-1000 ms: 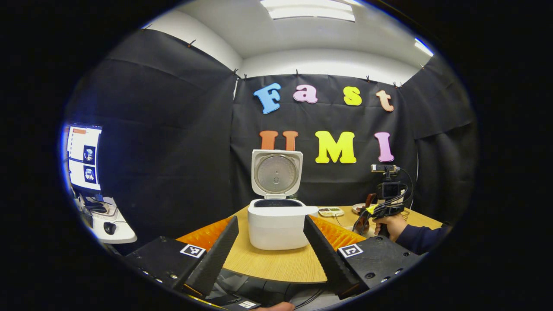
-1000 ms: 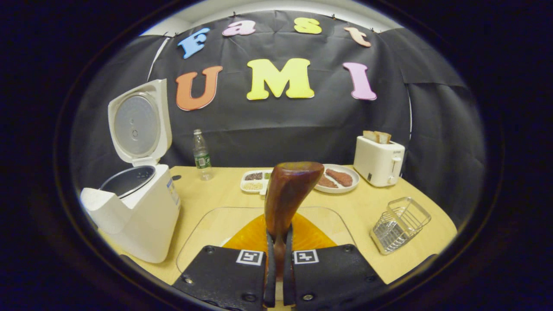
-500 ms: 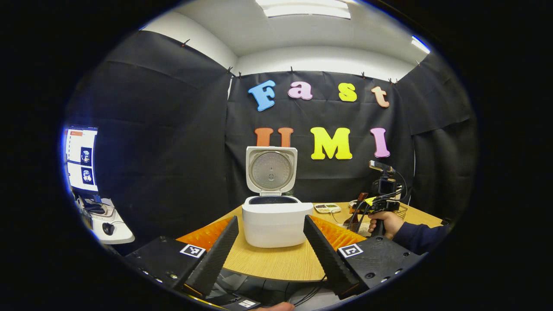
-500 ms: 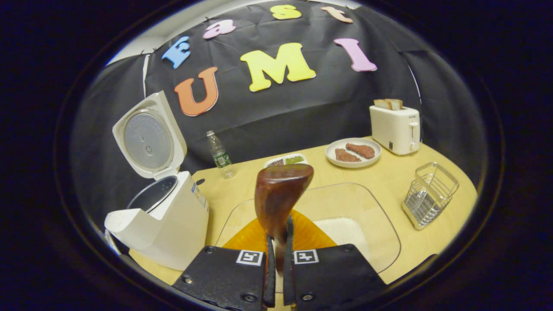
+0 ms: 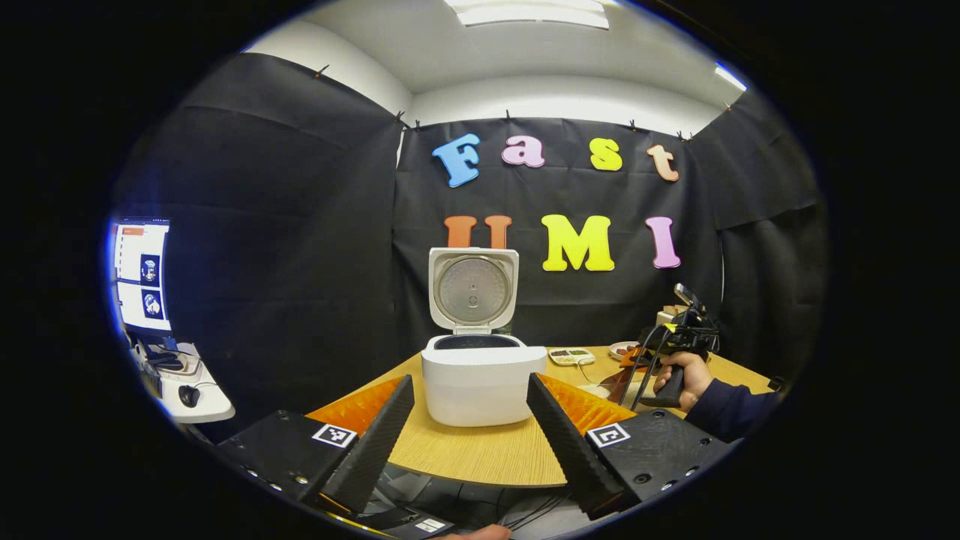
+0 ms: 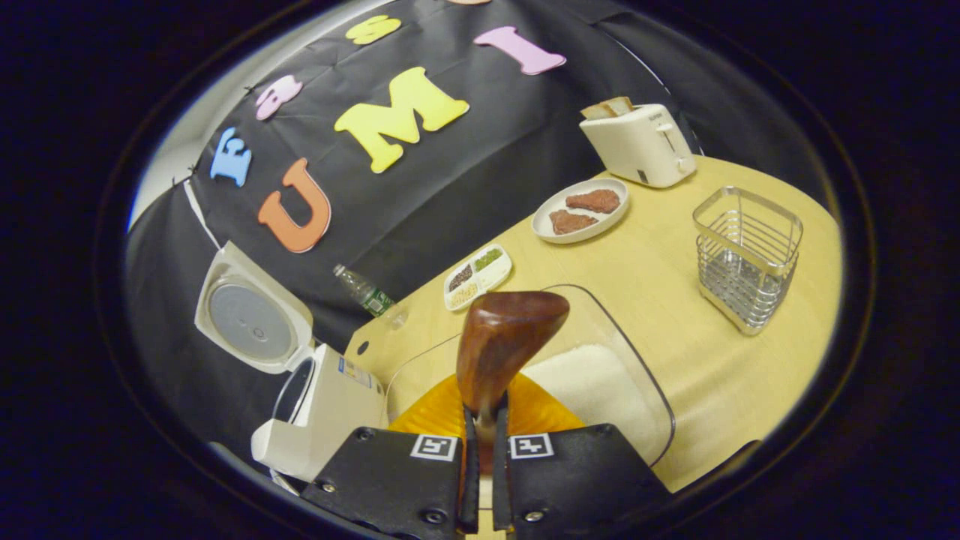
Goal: Close the left gripper, press the button to open the rice cooker; take a wooden spoon from the chopstick holder with the right hand, scoop a spoonful of rice and pour it into the rice cooker, then put the wooden spoon back into the chopstick holder.
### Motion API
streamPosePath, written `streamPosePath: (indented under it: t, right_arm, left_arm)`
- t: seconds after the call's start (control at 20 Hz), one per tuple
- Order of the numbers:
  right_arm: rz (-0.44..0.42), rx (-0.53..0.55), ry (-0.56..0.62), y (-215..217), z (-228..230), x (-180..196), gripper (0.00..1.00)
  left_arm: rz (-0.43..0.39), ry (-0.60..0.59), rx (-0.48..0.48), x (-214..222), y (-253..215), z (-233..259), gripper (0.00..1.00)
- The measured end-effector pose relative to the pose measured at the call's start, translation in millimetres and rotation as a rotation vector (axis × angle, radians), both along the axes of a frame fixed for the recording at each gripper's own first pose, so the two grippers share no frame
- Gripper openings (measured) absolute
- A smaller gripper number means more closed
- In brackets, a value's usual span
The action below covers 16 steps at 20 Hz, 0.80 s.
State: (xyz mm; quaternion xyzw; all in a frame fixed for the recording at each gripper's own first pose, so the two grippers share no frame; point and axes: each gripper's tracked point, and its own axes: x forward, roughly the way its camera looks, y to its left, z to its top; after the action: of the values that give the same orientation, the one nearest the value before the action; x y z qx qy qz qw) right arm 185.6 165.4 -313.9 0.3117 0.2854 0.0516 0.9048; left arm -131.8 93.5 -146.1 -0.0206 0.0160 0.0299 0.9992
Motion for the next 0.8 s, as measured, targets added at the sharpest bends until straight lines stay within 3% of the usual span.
streamPosePath:
  t: [0.2, 0.5, 0.7, 0.8]
  right_arm:
    - [-0.015, 0.128, -0.037, -6.3, 23.4, -4.3, 0.12]
    - [-0.102, 0.326, -0.118, -46.1, 60.7, -9.2, 0.12]
    - [-0.086, 0.598, -0.213, -57.5, 106.3, -20.7, 0.12]
    - [-0.079, 0.68, -0.233, -58.9, 119.2, -28.0, 0.11]
  left_arm:
    - [-0.006, 0.006, 0.019, 1.4, -3.1, -0.2, 0.96]
    - [-0.022, 0.015, 0.03, 4.7, -11.7, 1.0, 0.96]
    - [-0.037, 0.013, 0.046, 5.9, -20.5, 1.7, 0.96]
    - [-0.05, 0.008, 0.047, 6.6, -27.6, 2.8, 0.96]
